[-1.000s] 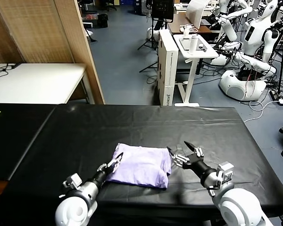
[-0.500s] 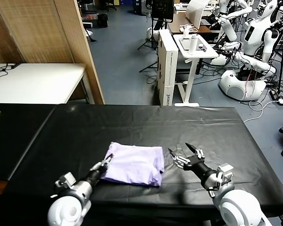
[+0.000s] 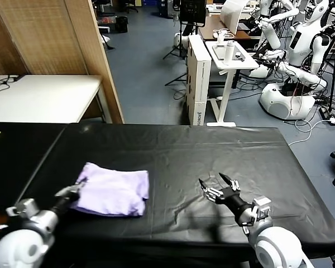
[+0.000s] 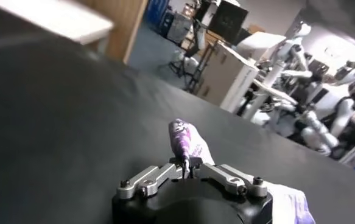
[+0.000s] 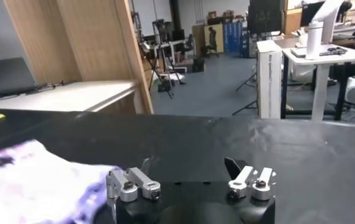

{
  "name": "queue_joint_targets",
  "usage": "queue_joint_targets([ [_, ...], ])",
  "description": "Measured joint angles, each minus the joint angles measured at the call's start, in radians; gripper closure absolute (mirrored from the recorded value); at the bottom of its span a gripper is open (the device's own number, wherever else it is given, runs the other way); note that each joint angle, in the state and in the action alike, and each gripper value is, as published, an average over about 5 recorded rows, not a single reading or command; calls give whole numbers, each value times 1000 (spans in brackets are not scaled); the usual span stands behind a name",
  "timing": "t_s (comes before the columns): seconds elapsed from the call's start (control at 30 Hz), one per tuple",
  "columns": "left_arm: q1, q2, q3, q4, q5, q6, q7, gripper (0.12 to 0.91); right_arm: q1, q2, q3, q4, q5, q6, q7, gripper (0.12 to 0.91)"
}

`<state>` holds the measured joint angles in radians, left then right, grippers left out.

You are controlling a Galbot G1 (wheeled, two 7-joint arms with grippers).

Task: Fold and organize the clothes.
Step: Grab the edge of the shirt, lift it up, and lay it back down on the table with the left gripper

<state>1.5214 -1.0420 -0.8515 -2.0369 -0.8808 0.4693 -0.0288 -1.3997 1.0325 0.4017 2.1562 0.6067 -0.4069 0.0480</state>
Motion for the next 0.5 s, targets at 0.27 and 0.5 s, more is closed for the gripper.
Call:
queue_joint_targets([
  [0.27,18,138,-144,-44,98,-22,-27,844,-6,10,-2,-8,-2,3,1,118],
  [0.5,-8,69,-60,-141,195,32,-70,844,-26,12,4,2,-11,2,1,118],
])
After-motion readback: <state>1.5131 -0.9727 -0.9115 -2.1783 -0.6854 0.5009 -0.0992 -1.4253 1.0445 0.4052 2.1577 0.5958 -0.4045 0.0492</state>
